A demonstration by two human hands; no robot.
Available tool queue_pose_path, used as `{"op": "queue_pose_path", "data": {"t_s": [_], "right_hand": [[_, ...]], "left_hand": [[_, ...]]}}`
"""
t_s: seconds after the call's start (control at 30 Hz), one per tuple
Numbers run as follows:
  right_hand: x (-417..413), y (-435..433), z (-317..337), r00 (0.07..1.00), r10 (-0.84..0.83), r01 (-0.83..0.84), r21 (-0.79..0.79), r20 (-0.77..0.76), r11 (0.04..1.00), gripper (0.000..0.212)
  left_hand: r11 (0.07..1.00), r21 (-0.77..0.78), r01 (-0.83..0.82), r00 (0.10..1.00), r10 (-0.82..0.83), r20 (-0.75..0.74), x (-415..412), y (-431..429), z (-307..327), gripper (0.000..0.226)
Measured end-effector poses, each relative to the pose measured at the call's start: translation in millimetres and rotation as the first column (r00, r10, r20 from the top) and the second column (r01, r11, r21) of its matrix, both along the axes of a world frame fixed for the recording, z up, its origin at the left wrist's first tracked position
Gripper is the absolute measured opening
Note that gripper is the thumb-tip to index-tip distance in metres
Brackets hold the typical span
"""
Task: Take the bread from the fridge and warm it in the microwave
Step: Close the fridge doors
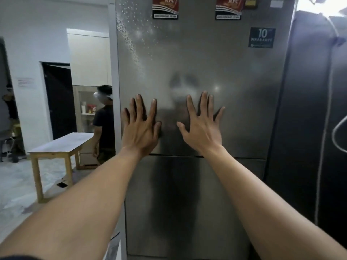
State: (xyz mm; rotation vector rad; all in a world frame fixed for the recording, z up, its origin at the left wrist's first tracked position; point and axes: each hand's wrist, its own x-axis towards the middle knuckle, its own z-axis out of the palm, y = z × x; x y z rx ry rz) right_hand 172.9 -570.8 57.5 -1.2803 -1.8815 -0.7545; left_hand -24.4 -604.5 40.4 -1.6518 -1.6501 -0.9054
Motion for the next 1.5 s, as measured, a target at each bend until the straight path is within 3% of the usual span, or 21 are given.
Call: {"op": "queue_pose_path", "data": {"t_s": [0.57,1.07,1.3,1.5], "right_hand": [[-39,73,0,0.948,-0.314,0.317,0.091,-0.047,0.944,0.082],[-55,111,12,0.813,-0.582,0.582,-0.065,0.021,0.811,0.080],[-50,144,22,0.758,-0.650,0.652,0.069,-0.054,0.755,0.073],[-40,166,15,0.723,-0.689,0.690,0.077,-0.042,0.720,0.076]], "left_hand": [[0.956,0.018,0.294,0.956,-0.294,-0.001,-42,134,3,0.069],[0.805,-0.008,0.593,0.805,-0.593,-0.025,-36,241,11,0.069],[0.771,0.000,0.636,0.771,-0.636,-0.024,-22,293,7,0.071],[0.726,0.014,0.687,0.725,-0.687,0.048,1,332,12,0.068]]}}
